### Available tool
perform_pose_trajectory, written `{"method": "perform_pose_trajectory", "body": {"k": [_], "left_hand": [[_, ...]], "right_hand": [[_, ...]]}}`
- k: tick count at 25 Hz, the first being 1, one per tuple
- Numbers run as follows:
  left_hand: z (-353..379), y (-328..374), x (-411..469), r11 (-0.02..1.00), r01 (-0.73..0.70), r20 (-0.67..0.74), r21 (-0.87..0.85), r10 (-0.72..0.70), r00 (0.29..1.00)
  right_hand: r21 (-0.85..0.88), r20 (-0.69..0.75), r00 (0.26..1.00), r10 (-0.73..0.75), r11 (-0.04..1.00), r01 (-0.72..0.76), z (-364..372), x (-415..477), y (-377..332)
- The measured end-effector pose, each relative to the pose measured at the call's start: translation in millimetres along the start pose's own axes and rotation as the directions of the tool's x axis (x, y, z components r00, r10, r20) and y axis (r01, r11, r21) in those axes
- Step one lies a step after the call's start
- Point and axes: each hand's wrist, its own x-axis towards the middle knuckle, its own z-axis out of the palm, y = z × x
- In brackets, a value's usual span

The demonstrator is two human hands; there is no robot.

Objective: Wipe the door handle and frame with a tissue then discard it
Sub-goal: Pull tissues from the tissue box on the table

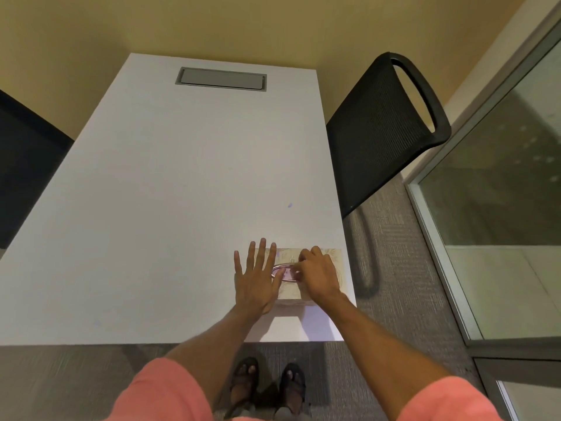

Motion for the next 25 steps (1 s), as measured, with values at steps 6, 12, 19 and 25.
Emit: {"method": "perform_pose_trajectory", "body": {"k": [6,12,19,25], "left_hand": [[-0.7,-0.7,0.2,1.000,0.003,0.034,-0.016,-0.003,0.999],[0.7,-0.8,-0.5,1.000,-0.005,0.005,-0.022,0.005,1.000],[3.6,-2.1,-0.4,1.000,-0.014,-0.007,-0.022,0.014,1.000],[2.7,-2.5,-0.1,0.999,-0.023,-0.016,-0.025,0.023,1.000]], "right_hand": [[-0.002,-0.017,0.999,-0.031,1.000,0.031,-0.5,-0.6,-2.4],[-0.125,-0.019,0.971,-0.238,0.964,0.234,-9.4,-0.7,-2.7],[-0.099,-0.037,0.955,-0.295,0.952,0.290,-9.0,-4.4,-1.0],[0.218,-0.069,0.997,-0.044,0.974,0.058,-2.3,-14.6,7.7]]}}
